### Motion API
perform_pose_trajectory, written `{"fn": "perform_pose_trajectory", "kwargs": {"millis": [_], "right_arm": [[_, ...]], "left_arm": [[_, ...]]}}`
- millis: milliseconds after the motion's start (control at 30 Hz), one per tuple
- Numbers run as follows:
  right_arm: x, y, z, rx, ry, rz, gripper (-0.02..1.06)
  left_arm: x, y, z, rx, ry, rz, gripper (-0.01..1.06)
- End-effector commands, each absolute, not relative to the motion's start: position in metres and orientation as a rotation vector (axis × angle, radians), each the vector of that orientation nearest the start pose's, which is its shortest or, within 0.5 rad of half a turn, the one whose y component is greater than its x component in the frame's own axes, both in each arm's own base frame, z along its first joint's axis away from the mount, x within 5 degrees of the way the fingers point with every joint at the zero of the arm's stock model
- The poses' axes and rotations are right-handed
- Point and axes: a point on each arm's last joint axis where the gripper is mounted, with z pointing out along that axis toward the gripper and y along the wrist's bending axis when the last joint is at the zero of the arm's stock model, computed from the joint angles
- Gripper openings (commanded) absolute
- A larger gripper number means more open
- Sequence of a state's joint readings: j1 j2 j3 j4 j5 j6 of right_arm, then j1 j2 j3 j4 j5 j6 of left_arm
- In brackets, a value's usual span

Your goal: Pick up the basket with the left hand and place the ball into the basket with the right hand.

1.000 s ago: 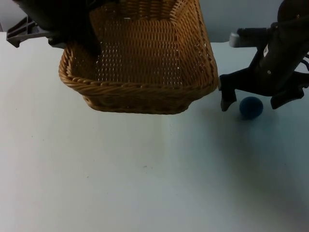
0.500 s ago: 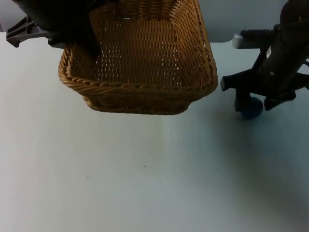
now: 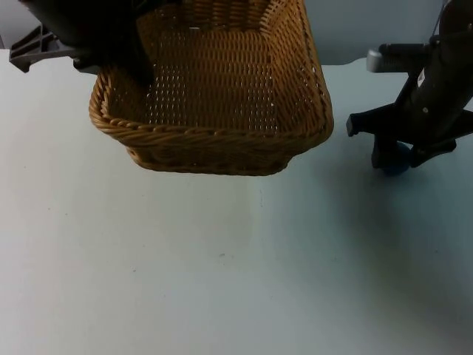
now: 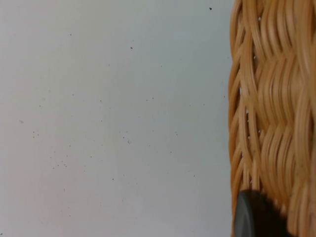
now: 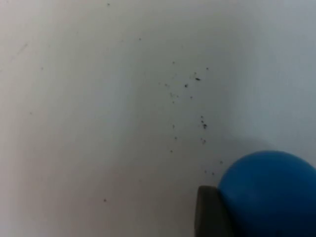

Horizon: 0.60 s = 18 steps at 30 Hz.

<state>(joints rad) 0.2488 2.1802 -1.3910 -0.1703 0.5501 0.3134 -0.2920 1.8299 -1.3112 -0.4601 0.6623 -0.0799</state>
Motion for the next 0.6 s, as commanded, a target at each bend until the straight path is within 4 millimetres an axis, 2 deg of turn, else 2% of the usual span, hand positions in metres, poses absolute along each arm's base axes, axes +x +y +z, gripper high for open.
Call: {"fn": "perform_pose_trajectory", "kwargs": {"millis": [0,33,267,367,400,533,567], "right_arm": [[0.419,0.095,0.104,-0.089,2.793,-0.031,0.08],[0.419,0.095,0.104,-0.082,2.793,-0.03,0.0],[0.417,0.094,0.107,-0.063,2.814,-0.029,0.0],[0.415,0.095,0.125,-0.067,2.797,-0.017,0.0],[0.415,0.095,0.125,-0.067,2.797,-0.017,0.0],[0.408,0.106,0.181,-0.118,2.669,0.025,0.0],[0.408,0.106,0.181,-0.118,2.669,0.025,0.0]], "left_arm": [[0.368,-0.136,0.232,-0.134,2.647,-0.63,0.0],[0.368,-0.136,0.232,-0.134,2.649,-0.63,0.0],[0.367,-0.137,0.232,-0.132,2.655,-0.63,0.0],[0.367,-0.137,0.232,-0.132,2.655,-0.63,0.0],[0.367,-0.137,0.232,-0.132,2.655,-0.63,0.0],[0.367,-0.136,0.232,-0.128,2.655,-0.625,0.0],[0.367,-0.136,0.232,-0.128,2.655,-0.625,0.0]]}}
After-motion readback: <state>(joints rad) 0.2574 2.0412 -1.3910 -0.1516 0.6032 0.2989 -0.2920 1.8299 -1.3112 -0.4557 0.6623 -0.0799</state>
